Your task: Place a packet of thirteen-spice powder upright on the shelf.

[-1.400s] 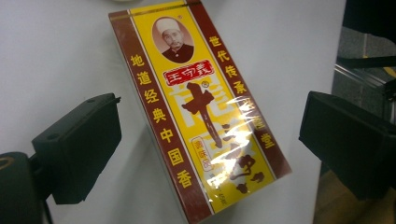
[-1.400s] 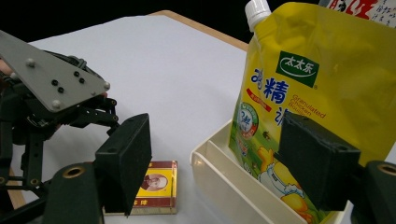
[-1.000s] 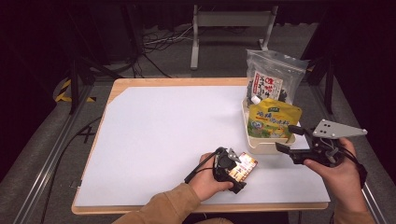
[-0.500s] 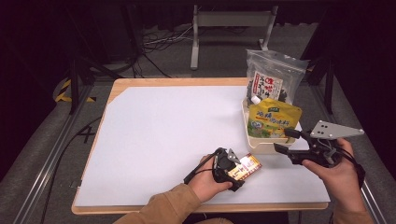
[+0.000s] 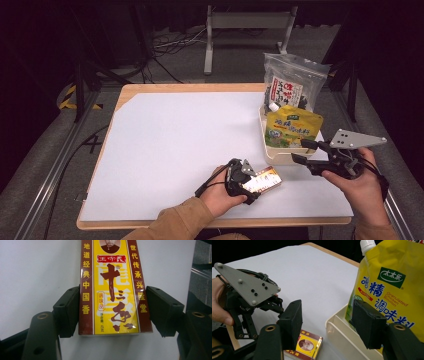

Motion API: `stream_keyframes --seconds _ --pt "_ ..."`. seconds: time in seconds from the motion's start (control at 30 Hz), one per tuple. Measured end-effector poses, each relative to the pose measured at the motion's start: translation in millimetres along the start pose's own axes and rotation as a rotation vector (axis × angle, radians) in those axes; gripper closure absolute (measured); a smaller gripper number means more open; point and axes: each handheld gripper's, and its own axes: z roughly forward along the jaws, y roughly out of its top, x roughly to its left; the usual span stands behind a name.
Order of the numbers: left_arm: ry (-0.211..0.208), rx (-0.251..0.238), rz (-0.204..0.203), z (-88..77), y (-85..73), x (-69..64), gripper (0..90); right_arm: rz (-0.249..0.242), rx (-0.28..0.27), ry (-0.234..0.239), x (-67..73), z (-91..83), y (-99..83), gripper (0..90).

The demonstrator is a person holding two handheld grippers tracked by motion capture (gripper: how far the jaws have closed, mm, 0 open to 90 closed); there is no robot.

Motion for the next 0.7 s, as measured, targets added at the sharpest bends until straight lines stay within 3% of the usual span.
stream_keyframes --seconds 0.17,0.5,0.7 --pt "0.006 -0.027 0.033 -5.9 0.8 -4.1 32.8 -0.012 -0.004 0.008 2.0 -0.3 2.6 43.4" --pt "0.060 -0.143 0.088 -24.4 -1.4 -12.0 32.8 0.011 0.006 0.033 8.6 -1.8 10.2 44.6" --pt "0.112 -0.212 0.106 -32.2 -4.5 -12.4 32.7 0.088 0.006 0.068 10.9 -1.6 11.5 44.5"
